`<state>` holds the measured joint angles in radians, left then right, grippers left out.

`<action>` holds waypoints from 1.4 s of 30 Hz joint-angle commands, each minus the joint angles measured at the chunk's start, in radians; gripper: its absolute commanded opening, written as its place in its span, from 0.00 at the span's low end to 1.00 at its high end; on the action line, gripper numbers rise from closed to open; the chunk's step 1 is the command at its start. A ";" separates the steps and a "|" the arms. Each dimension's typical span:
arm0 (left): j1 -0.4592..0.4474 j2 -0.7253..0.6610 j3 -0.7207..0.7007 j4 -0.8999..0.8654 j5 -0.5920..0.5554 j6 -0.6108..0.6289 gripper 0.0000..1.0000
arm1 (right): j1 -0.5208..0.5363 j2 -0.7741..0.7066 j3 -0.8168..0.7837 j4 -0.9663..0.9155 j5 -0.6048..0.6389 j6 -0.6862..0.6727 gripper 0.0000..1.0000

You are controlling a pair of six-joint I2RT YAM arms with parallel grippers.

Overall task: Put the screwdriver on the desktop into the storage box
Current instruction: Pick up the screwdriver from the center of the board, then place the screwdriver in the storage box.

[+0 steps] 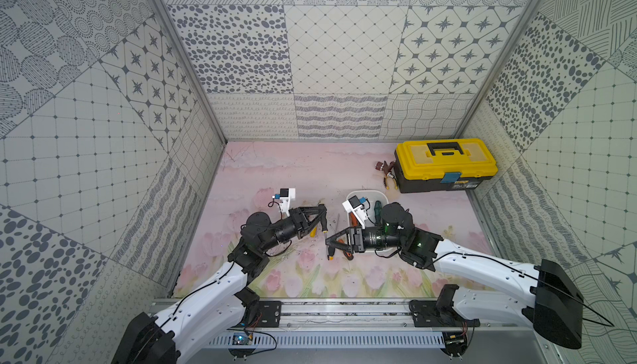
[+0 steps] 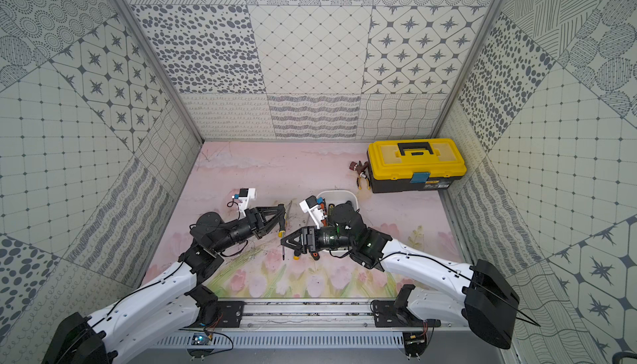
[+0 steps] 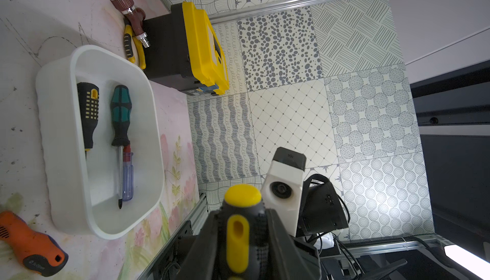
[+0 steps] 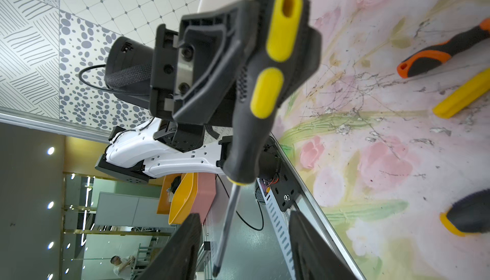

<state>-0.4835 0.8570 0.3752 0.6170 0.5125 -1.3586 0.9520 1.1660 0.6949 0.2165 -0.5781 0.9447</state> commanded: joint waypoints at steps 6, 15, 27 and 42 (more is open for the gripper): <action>-0.010 -0.016 0.006 0.029 -0.020 0.046 0.00 | 0.007 0.020 0.044 -0.005 0.051 -0.033 0.19; -0.019 -0.022 0.047 -0.146 -0.058 0.122 0.00 | -0.011 -0.013 0.077 -0.153 0.114 -0.068 0.00; -0.025 0.019 0.135 -0.470 -0.182 0.242 0.88 | -0.139 -0.082 0.069 -0.401 0.191 -0.088 0.00; -0.197 0.297 0.322 -0.924 -0.430 0.445 0.53 | -0.303 0.193 0.176 -0.813 0.524 -0.264 0.00</action>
<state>-0.6140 1.0874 0.6682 -0.1104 0.2211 -1.0340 0.6537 1.3338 0.8288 -0.5503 -0.1665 0.7448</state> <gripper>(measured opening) 0.535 0.098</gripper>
